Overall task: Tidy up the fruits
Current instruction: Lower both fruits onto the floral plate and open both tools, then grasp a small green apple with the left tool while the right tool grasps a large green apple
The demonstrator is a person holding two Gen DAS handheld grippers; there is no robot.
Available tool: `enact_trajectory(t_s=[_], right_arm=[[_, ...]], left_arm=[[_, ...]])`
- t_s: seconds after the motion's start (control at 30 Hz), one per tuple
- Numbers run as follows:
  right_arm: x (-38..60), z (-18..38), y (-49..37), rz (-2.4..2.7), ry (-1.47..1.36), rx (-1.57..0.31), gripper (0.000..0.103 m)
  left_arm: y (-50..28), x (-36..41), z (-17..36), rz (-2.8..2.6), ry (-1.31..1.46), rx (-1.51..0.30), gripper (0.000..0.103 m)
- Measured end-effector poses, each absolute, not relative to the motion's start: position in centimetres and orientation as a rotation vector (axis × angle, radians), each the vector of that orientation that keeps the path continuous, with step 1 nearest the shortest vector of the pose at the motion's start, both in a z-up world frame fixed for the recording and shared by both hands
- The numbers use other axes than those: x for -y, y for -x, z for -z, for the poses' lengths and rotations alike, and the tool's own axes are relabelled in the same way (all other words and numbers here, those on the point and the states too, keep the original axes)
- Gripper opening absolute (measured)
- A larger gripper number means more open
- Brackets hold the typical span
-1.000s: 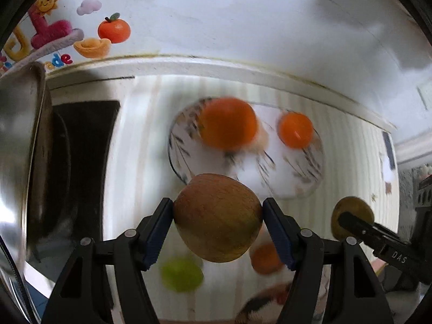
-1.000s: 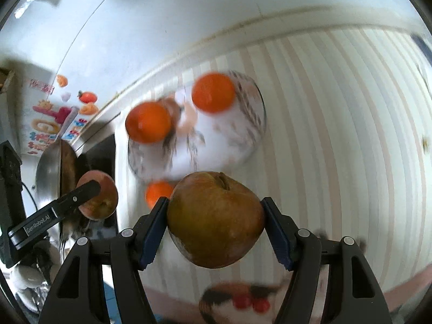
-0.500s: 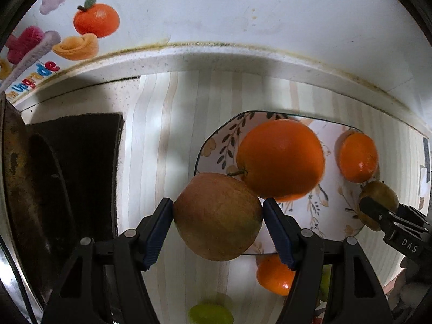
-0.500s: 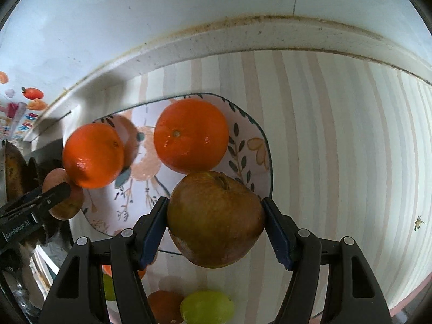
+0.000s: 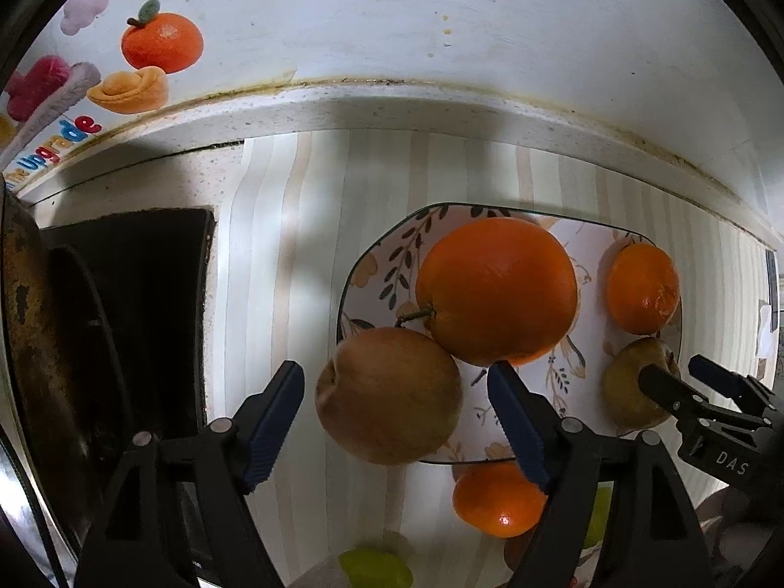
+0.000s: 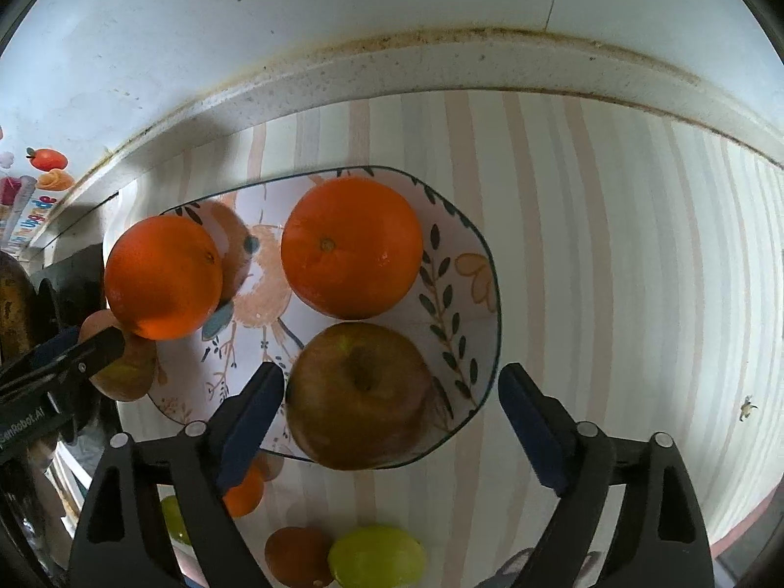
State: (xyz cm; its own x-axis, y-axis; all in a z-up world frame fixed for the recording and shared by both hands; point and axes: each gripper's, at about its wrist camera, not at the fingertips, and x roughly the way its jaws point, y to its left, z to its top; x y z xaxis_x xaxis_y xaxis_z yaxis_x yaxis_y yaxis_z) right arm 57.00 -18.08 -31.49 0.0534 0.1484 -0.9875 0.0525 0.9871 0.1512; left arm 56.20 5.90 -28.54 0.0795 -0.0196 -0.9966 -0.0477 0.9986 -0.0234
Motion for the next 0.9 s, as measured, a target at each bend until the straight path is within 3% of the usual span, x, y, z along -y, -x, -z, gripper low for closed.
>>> enact_trajectory(t_s=[0.9], right_arm=[[15.4,18.6,-44.6,-0.056,-0.069,-1.230,0.096]], left_arm=[[-43.1,-5.5,17.3,-0.032,0.041,-1.201,0.076]])
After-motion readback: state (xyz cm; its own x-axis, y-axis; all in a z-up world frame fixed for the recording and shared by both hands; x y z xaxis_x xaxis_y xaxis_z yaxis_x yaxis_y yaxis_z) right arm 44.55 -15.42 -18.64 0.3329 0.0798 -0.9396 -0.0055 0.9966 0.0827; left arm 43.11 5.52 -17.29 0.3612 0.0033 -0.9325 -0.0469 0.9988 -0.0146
